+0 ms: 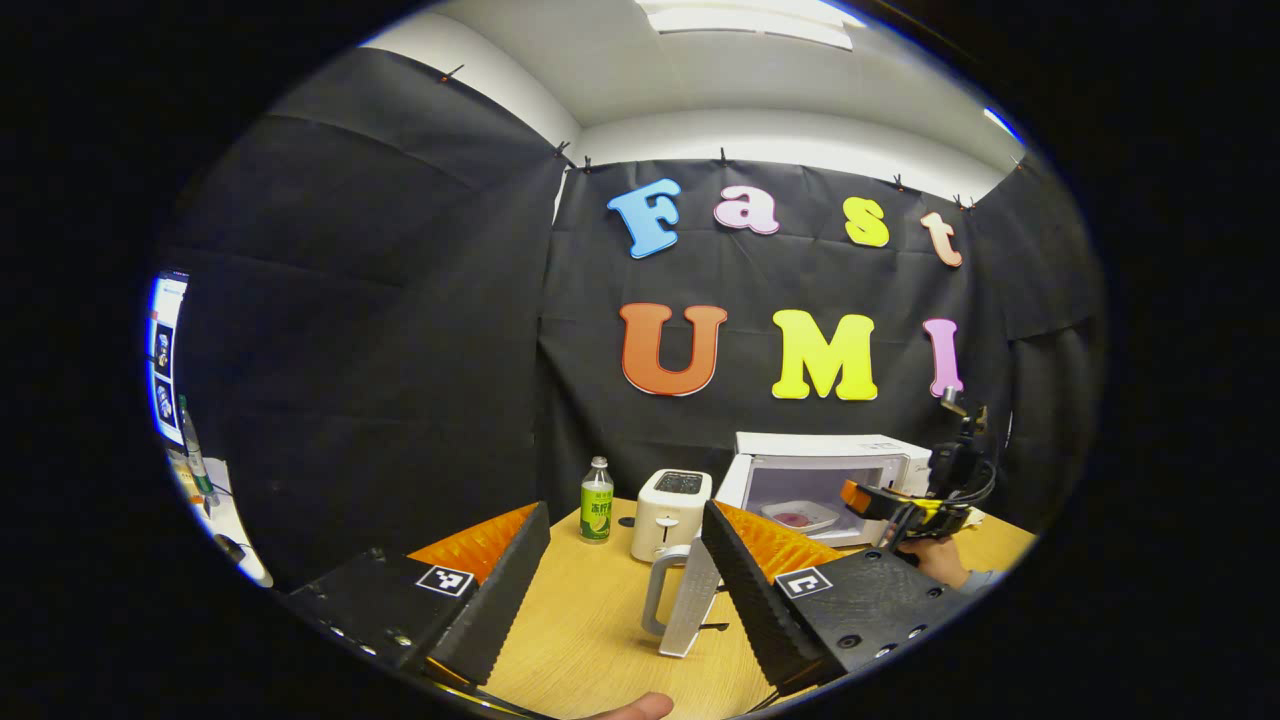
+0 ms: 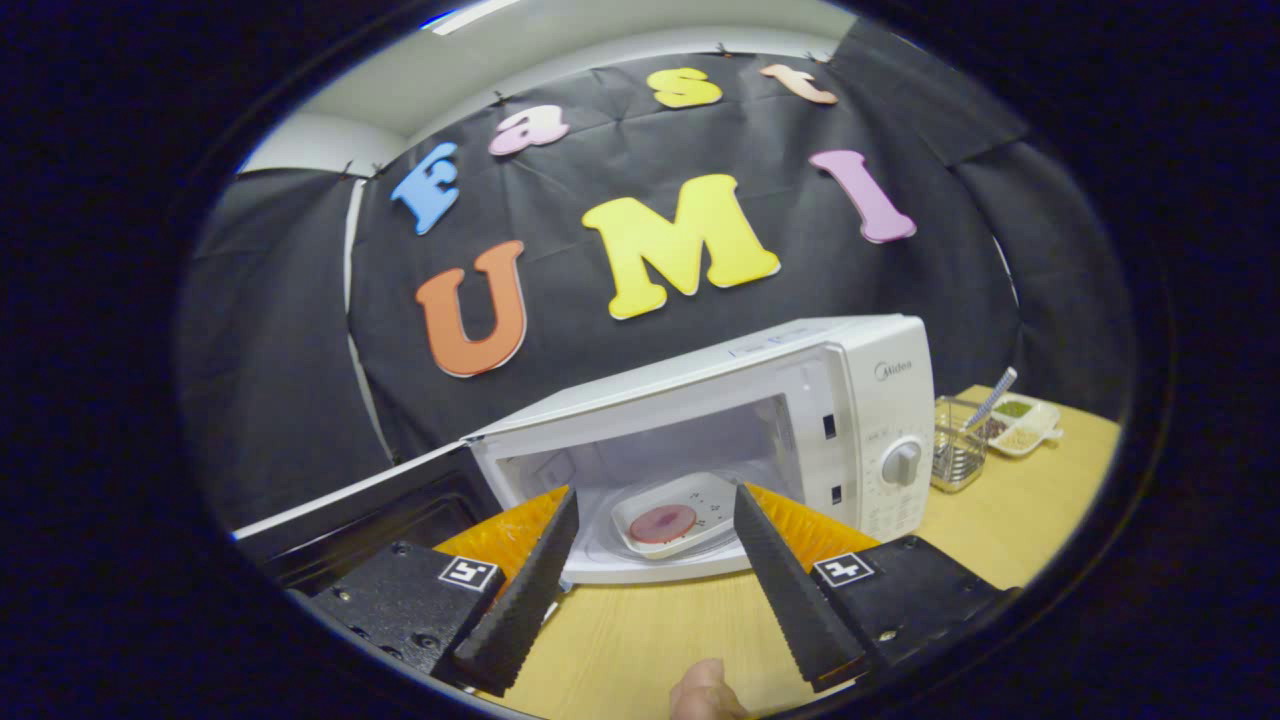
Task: Open the microwave oven with the left hand, put the food in, and close the microwave oven.
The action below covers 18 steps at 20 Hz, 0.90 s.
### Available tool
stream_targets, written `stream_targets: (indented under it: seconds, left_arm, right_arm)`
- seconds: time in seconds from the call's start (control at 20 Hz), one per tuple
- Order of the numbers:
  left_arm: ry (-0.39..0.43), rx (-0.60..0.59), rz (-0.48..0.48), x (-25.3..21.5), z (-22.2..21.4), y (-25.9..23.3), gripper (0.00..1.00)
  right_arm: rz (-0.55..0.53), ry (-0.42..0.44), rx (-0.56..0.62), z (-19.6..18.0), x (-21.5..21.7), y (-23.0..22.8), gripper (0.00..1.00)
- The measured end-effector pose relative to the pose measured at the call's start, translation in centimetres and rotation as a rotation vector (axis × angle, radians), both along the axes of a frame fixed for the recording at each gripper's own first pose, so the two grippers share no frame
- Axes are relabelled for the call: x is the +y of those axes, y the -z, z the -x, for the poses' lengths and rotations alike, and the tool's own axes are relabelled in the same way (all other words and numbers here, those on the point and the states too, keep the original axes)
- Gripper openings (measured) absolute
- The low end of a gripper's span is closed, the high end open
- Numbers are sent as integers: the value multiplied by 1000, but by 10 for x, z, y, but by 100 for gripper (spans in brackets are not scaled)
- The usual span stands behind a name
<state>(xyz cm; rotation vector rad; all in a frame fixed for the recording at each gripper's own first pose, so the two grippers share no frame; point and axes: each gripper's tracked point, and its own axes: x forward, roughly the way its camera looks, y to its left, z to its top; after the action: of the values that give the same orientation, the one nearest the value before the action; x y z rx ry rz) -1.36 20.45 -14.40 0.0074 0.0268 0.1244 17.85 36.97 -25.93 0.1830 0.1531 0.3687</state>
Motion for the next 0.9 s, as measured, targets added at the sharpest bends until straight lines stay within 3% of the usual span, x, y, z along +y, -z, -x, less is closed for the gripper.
stream_targets:
  seconds: [0.1,0.15,0.2,0.25,0.3,0.35,0.4,0.45,0.5,0.55,0.65,0.7,0.75,0.8,0.85,0.9]
  left_arm:
    - [-27,9,-1,14,-3,4,94]
    - [-37,8,-2,21,-6,4,94]
    - [-45,9,0,26,-6,6,93]
    - [-60,14,1,33,-8,8,79]
    - [-66,13,-2,38,-9,8,92]
    - [-52,19,-6,36,-10,9,91]
    - [-51,17,-23,39,-11,10,84]
    - [-44,17,-45,41,-13,12,80]
    - [-37,24,-63,41,-14,15,70]
    - [-34,34,-76,43,-16,21,64]
    - [-28,52,-93,43,-22,31,36]
    - [-26,57,-104,45,-26,37,38]
    - [-44,69,-108,50,-30,44,33]
    - [-84,78,-113,61,-35,52,1]
    - [-106,92,-113,70,-41,59,0]
    - [-113,108,-101,71,-45,69,0]
  right_arm:
    - [50,-33,-46,21,-19,-18,100]
    - [61,-43,-64,32,-31,-28,91]
    - [66,-50,-84,41,-42,-40,91]
    - [70,-59,-99,52,-55,-52,91]
    - [80,-73,-122,64,-65,-65,91]
    - [101,-71,-143,76,-78,-77,91]
    - [124,-59,-169,87,-95,-90,91]
    - [141,-50,-203,99,-109,-104,100]
    - [153,-40,-221,109,-121,-112,90]
    - [161,-32,-238,120,-134,-121,100]
    - [157,-22,-266,140,-156,-137,100]
    - [158,-17,-272,149,-167,-140,91]
    - [166,-14,-275,158,-179,-143,92]
    - [177,-8,-275,167,-192,-143,100]
    - [194,10,-279,176,-206,-144,100]
    - [208,39,-279,182,-222,-147,91]
